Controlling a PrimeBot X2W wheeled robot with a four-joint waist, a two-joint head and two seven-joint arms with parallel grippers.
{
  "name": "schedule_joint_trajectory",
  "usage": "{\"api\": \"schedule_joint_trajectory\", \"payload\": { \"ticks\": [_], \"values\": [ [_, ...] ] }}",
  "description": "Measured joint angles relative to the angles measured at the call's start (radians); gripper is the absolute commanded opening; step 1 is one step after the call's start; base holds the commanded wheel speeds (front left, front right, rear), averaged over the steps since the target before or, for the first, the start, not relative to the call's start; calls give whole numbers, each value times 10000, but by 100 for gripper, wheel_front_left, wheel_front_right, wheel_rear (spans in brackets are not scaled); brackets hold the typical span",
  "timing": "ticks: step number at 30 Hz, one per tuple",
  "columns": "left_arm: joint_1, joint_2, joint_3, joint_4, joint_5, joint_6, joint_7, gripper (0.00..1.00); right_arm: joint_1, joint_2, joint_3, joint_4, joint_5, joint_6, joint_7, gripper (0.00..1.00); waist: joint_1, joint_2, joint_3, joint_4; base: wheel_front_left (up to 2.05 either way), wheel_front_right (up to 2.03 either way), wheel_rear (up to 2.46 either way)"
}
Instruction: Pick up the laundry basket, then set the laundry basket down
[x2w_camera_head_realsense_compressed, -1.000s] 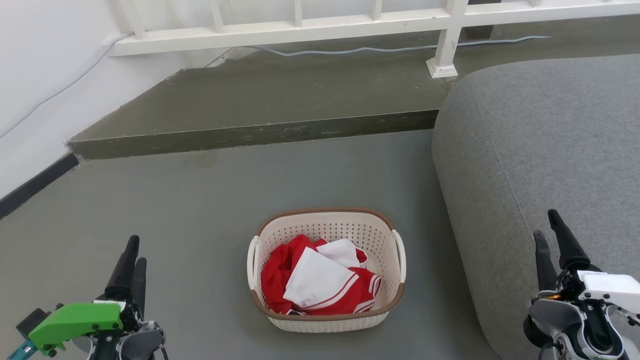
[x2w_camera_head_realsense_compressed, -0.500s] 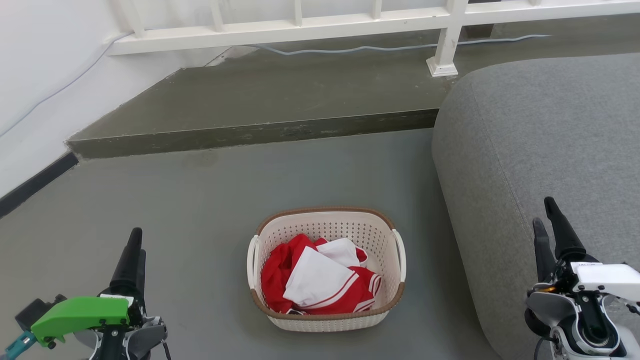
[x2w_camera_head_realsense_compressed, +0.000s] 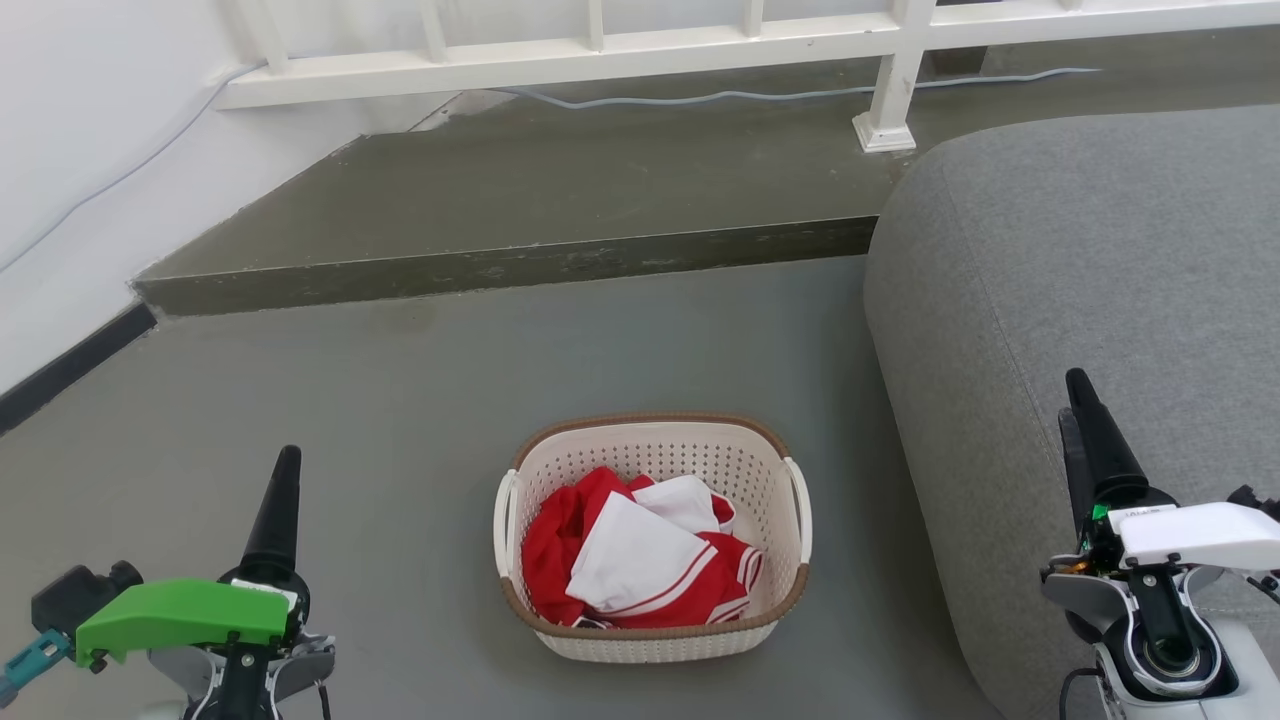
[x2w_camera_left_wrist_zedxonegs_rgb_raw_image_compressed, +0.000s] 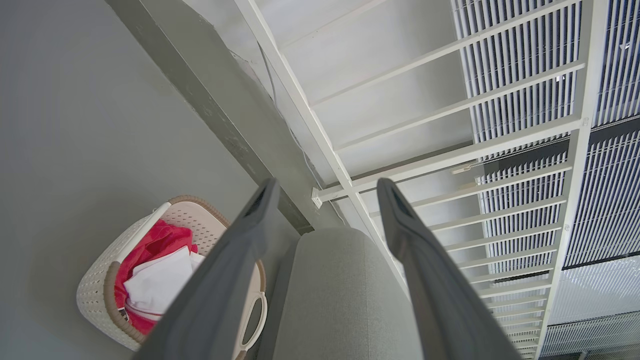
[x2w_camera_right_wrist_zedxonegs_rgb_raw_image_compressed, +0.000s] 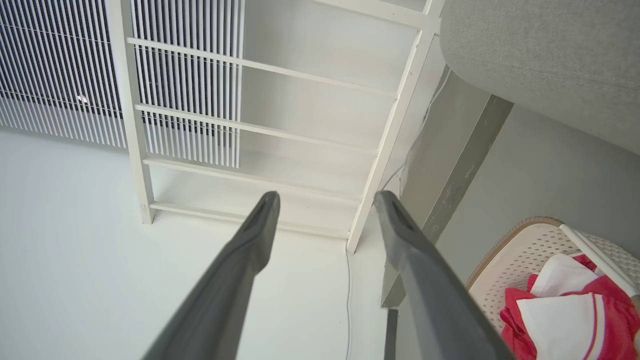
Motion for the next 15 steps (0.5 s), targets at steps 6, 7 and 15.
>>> {"api": "schedule_joint_trajectory", "payload": {
  "ticks": [6, 7, 15],
  "values": [
    [-26, 100, -56, -59, 1009, 0, -203, 100, -20, -278, 349, -100, -876, 0, -190, 100, 0, 0, -8, -3, 0, 0, 0],
    [-34, 125, -59, -67, 1254, 0, -217, 100, -33, -330, 412, -102, -1041, 0, -244, 100, 0, 0, -10, -3, 0, 0, 0],
    [-83, 190, -293, -190, 2685, 107, -481, 100, -128, -579, 752, -115, -2364, 2, -518, 100, 0, 0, -23, 1, 0, 0, 0]
  ]
}}
